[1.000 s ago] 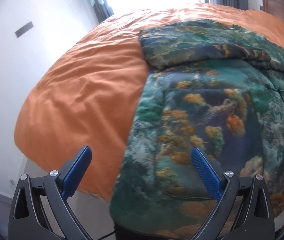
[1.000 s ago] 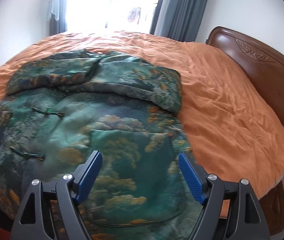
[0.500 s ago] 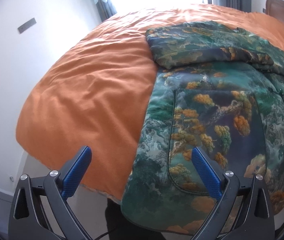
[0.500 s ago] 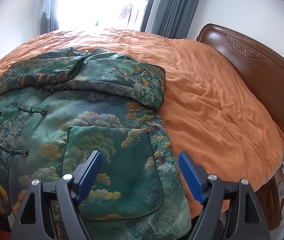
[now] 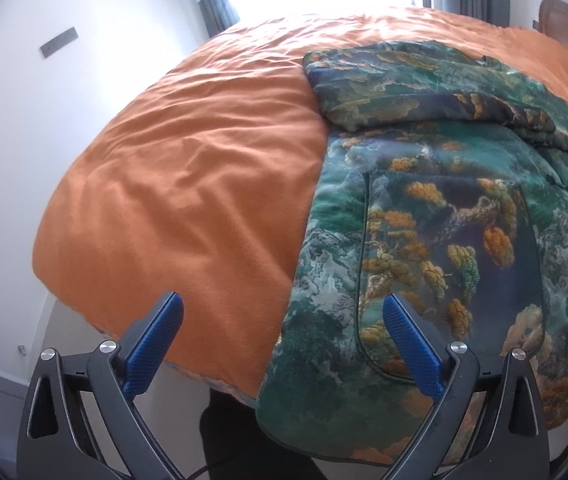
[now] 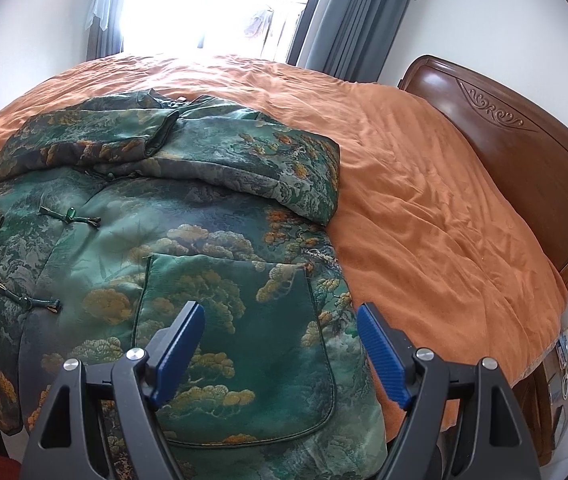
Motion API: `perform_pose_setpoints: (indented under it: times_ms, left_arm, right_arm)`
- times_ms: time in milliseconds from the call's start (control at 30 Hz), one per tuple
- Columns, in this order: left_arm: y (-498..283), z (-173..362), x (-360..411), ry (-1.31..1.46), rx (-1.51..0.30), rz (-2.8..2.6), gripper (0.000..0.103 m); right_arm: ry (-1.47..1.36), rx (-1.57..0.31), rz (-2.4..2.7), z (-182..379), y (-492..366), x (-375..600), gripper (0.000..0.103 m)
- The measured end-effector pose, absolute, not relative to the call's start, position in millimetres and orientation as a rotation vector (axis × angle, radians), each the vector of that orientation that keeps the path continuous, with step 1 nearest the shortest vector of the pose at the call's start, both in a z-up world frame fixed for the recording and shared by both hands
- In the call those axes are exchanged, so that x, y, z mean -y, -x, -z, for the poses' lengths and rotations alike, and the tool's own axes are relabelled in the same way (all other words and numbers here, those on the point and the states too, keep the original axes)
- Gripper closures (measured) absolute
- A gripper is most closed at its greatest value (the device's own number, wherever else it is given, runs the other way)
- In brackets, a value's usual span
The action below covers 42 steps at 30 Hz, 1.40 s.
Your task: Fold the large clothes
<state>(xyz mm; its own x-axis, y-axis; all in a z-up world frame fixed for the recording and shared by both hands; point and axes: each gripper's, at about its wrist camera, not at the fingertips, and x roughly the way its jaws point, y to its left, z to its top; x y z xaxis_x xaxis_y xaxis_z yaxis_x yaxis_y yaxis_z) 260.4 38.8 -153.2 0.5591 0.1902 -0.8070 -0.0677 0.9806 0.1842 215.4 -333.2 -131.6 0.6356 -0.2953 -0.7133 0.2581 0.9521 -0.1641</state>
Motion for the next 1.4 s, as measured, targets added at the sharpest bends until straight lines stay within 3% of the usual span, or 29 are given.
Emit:
perform_pose_setpoints:
  times_ms: [1400]
  left_arm:
    - [-262.1, 150.6, -30.8, -0.205, -0.958, -0.172, 0.003]
  right_arm:
    - [0.013, -0.808, 0.256, 127.2, -219.4, 326.1, 0.023]
